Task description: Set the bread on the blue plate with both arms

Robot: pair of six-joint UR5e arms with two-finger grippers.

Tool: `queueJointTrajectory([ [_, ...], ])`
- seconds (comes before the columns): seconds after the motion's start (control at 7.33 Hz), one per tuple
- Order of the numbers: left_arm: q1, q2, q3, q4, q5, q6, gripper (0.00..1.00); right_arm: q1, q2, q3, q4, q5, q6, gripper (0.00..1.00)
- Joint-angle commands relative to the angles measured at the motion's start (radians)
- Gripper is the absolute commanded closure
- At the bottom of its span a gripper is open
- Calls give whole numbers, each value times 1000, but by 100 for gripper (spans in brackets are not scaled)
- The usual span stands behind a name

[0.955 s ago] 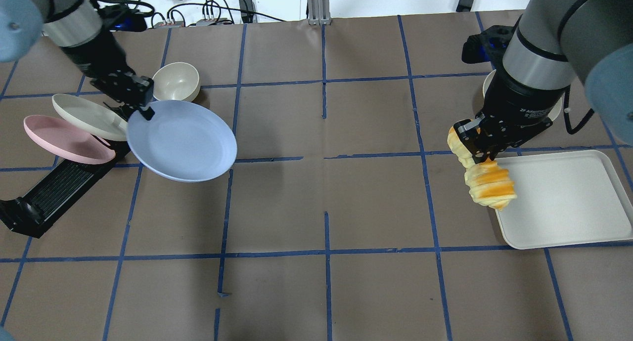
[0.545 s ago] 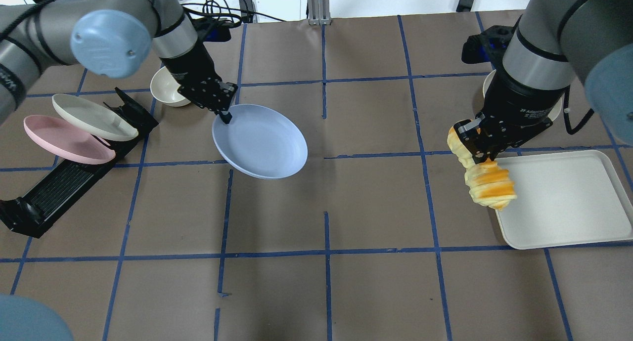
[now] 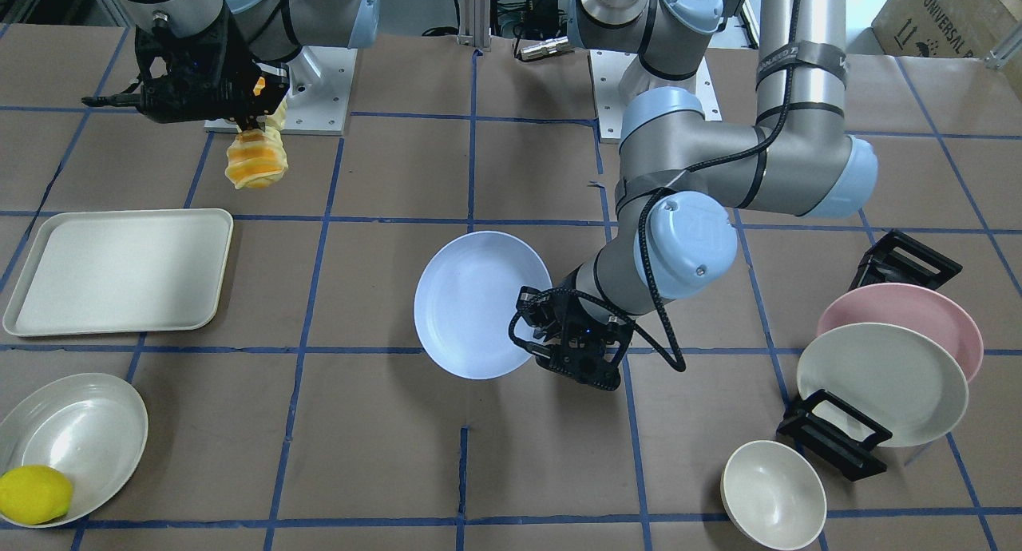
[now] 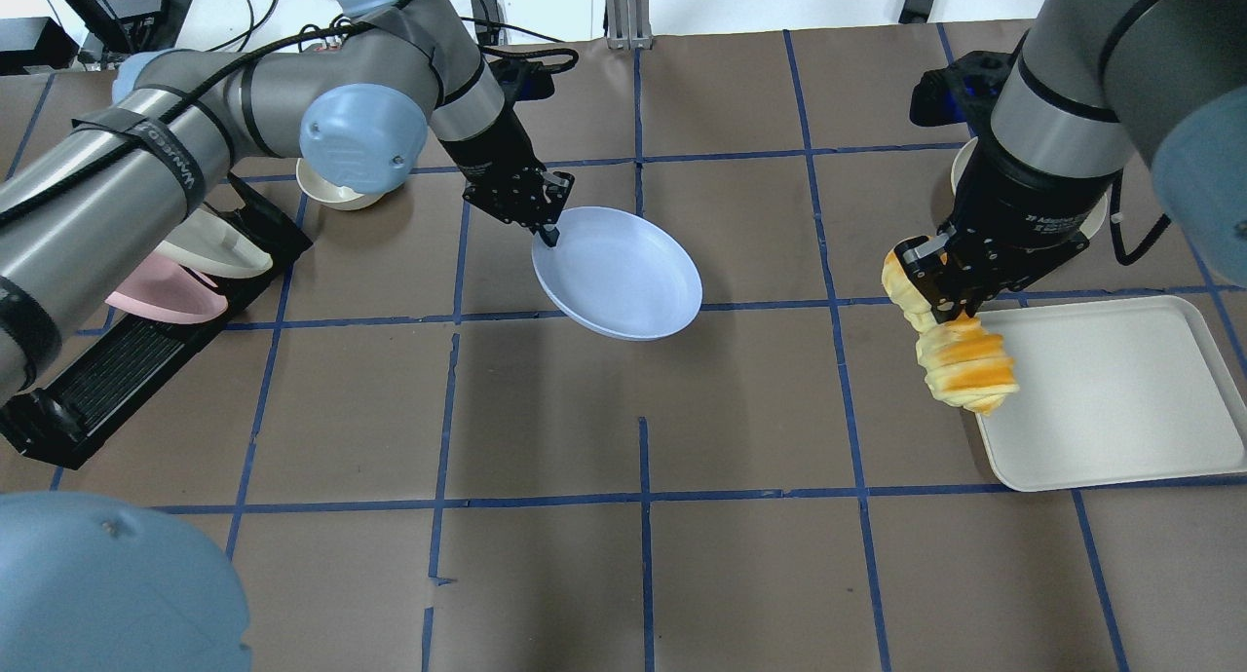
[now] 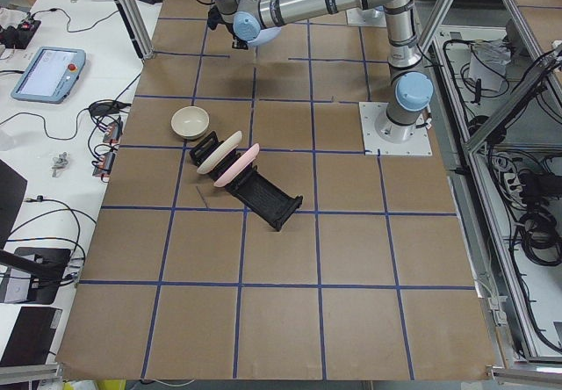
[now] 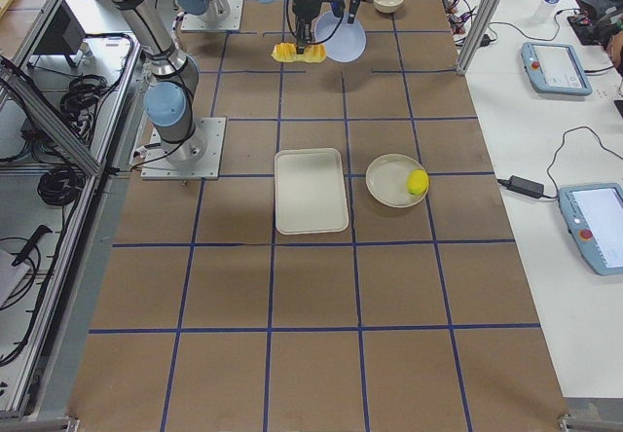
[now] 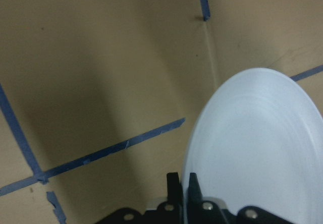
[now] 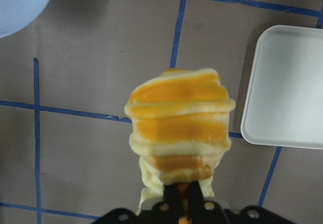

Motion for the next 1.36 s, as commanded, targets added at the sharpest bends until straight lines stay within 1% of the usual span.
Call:
queueJointTrajectory([
  [0.0,-20,-55,-6,58,-2,-24,93,0,-1,0,0,1,4,95],
  [0.14,-20,-63,-6,58,-3,-21,92,0,-1,0,0,1,6,95],
  [0.27,-22,-82,-6,108,-3,-21,91,1,-1,6,0,3,12,95],
  [0.41,-25,-107,0,137,-3,-41,78,1,-6,30,-27,9,17,95],
  [0.55,-26,-113,0,186,-5,-105,48,3,0,41,-79,59,49,95],
  [0.68,-26,-107,5,205,-5,-112,4,20,38,35,-142,87,82,95],
  [0.82,-14,-80,13,201,0,-110,0,87,104,9,-191,86,93,95],
  [0.95,3,-35,7,187,13,-107,0,153,182,-27,-234,86,207,95],
  [1.09,35,35,-1,144,73,-107,0,196,277,-58,-333,89,260,95],
  [1.23,65,108,-3,37,130,-102,0,236,362,-90,-391,90,317,95],
])
